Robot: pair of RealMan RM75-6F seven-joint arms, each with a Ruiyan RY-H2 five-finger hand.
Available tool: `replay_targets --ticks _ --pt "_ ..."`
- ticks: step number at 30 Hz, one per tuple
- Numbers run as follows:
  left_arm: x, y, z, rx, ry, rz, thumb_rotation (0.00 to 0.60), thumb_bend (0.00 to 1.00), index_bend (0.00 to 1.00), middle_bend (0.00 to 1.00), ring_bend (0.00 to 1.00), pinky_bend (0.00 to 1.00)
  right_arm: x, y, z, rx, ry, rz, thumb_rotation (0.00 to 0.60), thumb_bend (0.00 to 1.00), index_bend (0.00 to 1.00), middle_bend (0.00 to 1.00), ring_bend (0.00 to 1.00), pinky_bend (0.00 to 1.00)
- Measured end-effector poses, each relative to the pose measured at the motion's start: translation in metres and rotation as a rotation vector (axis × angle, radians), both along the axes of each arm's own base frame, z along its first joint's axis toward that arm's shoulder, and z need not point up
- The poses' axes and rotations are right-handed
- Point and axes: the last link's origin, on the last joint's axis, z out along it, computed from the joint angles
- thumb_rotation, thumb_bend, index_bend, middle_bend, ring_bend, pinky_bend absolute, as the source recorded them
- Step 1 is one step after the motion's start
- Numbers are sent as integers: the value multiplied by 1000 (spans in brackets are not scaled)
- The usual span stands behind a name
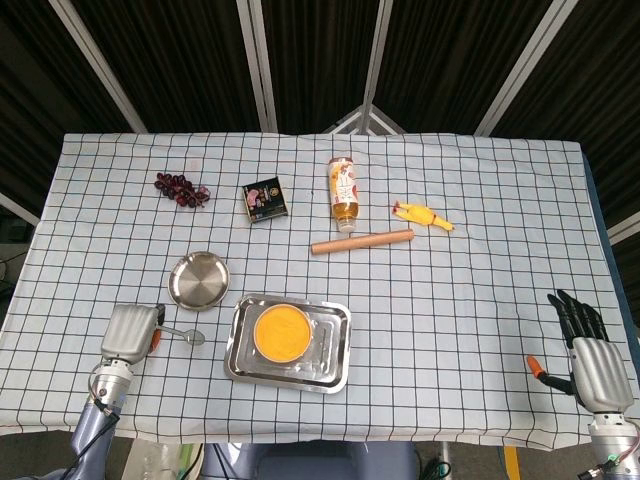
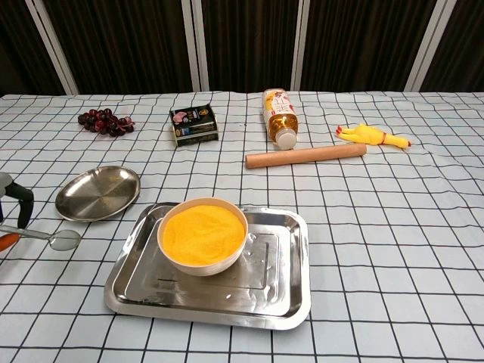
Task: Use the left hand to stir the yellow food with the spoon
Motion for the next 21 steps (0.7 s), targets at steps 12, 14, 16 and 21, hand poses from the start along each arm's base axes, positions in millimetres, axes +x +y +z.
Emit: replay_targets --ticks 12,14,16,21 --pt "30 25 29 74 154 -137 600 622 773 1000 1000 1000 1 0 -1 4 -2 2 600 339 0 0 0 0" --pt "38 32 32 87 211 -182 600 622 774 1000 1000 1000 1 0 -1 5 -2 0 600 339 0 0 0 0" --pt "48 37 35 99 260 -225 600 622 775 1000 1000 1000 1 0 -1 5 -3 0 600 339 0 0 0 0" --pt "81 53 35 128 385 -371 600 622 778 1000 1000 1000 0 0 -1 8 -6 -5 600 339 0 0 0 0"
